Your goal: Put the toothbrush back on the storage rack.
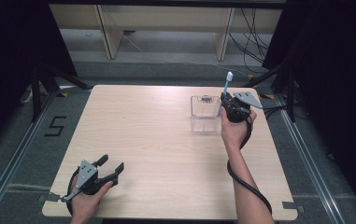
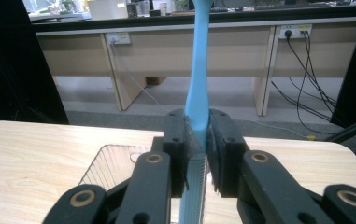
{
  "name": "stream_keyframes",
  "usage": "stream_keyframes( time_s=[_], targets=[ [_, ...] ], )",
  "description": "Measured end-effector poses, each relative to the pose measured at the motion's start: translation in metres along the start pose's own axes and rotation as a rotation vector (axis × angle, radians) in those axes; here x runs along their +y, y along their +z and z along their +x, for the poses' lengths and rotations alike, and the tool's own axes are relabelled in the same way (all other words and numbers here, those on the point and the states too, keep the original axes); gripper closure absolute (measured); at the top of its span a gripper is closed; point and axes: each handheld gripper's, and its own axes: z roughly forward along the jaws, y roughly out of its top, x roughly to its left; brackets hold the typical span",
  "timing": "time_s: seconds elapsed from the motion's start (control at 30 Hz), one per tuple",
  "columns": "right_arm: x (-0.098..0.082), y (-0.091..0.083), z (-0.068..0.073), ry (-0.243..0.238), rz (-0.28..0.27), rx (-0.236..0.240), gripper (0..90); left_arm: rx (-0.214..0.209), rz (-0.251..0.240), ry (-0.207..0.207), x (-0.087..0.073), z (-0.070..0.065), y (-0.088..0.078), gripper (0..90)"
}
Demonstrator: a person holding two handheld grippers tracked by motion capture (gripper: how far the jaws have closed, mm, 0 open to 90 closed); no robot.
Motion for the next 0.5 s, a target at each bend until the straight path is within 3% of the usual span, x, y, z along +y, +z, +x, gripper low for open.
stream_keyframes(
  time_s=[0.27, 0.43, 0.5],
  targets=[
    [-0.0034, -0.0014, 0.0004, 0.004, 0.018, -0.002, 78.9, 0.0, 0.001, 0.001, 0.0, -0.0001, 0.0002, 27.0],
    [-0.0048, -0.0013, -0.0023, -0.032, 0.015, -0.002, 78.9, 0.007, 0.018, 0.005, 0.0008, -0.0004, -0.0011, 27.0],
    [-0.006, -0.0016, -0.0011, -0.01, 0.011, -0.005, 78.9, 0.007, 0.014, 0.006, 0.0006, -0.0005, -0.0006, 26.9]
  ],
)
